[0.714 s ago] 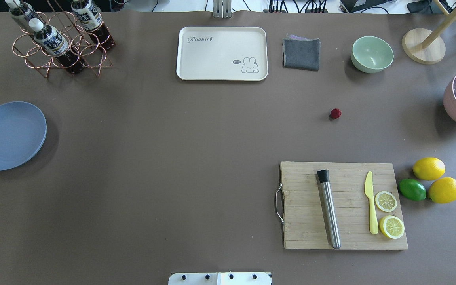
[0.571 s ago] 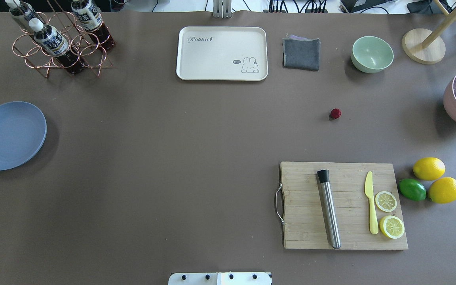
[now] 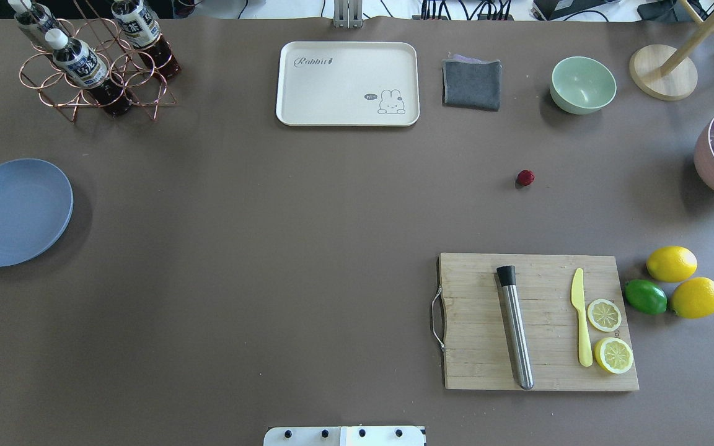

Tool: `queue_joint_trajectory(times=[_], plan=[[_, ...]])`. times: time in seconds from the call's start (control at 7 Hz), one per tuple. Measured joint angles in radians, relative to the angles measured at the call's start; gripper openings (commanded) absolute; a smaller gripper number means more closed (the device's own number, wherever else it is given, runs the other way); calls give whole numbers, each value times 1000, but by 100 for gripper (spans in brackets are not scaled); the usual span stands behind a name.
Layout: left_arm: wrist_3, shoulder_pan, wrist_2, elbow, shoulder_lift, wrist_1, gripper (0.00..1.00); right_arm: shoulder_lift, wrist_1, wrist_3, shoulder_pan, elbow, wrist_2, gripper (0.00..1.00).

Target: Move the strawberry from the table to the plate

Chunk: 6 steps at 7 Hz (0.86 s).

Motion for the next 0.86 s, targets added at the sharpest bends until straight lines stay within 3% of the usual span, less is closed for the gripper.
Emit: queue_joint_trajectory(times=[0.86], plan=[[-1,-6,1,3,17,-1,98,-2,0,0,1,11,3,100]])
